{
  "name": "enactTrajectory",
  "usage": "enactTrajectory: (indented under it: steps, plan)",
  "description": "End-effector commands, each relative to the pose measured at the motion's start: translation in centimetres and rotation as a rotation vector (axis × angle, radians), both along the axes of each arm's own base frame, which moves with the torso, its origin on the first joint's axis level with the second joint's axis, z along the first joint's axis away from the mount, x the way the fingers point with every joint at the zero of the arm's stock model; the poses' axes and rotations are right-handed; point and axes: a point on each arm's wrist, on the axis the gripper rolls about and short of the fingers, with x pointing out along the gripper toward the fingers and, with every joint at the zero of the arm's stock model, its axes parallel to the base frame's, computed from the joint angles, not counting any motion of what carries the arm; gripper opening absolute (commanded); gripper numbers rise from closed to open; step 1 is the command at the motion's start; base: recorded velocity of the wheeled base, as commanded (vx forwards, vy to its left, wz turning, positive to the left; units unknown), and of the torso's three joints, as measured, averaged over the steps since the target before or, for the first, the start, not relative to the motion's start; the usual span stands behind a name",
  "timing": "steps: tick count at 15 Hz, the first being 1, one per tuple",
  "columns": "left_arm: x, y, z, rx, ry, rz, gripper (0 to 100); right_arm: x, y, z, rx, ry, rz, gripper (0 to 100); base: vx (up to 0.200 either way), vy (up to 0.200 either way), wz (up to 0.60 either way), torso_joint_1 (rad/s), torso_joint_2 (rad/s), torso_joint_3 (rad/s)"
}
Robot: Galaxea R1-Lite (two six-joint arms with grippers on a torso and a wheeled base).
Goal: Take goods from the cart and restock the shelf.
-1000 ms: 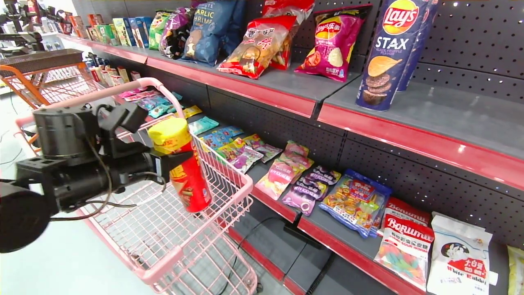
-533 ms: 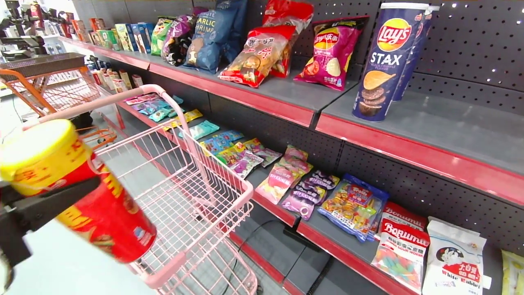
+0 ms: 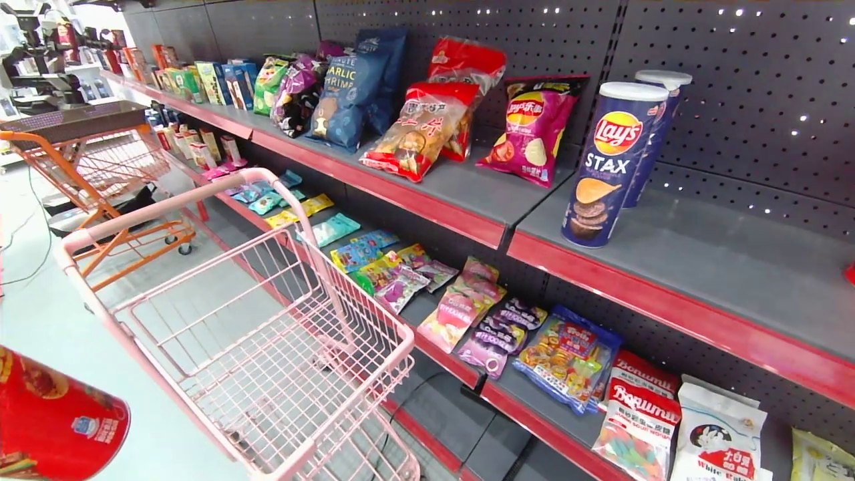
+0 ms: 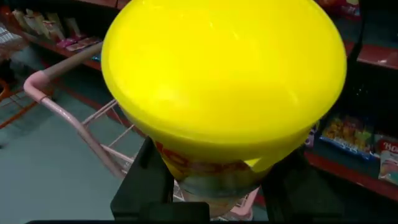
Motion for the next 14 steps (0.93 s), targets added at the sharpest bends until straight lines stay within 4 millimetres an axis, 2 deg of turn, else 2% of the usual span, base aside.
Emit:
enactTrajectory:
  steps: [1, 3, 14]
  plan:
    - [-0.76, 0.15, -0.05, -0.006, -0.030, -0.001, 0, 0.01, 0.00, 0.00, 0.001, 0.001, 0.000, 100, 0.000, 0.000, 0.00, 0.217, -0.56, -0.359]
    - [-1.00, 0.20, -0.04, -0.008, -0.041, -0.001, 0, 0.01, 0.00, 0.00, 0.001, 0.001, 0.000, 100, 0.000, 0.000, 0.00, 0.185, -0.48, -0.298]
    - [-1.36, 0.27, -0.67, 0.032, -0.049, 0.000, 0, 0.01, 0.00, 0.00, 0.007, 0.001, 0.000, 100, 0.000, 0.000, -0.60, 0.020, -0.04, -0.025]
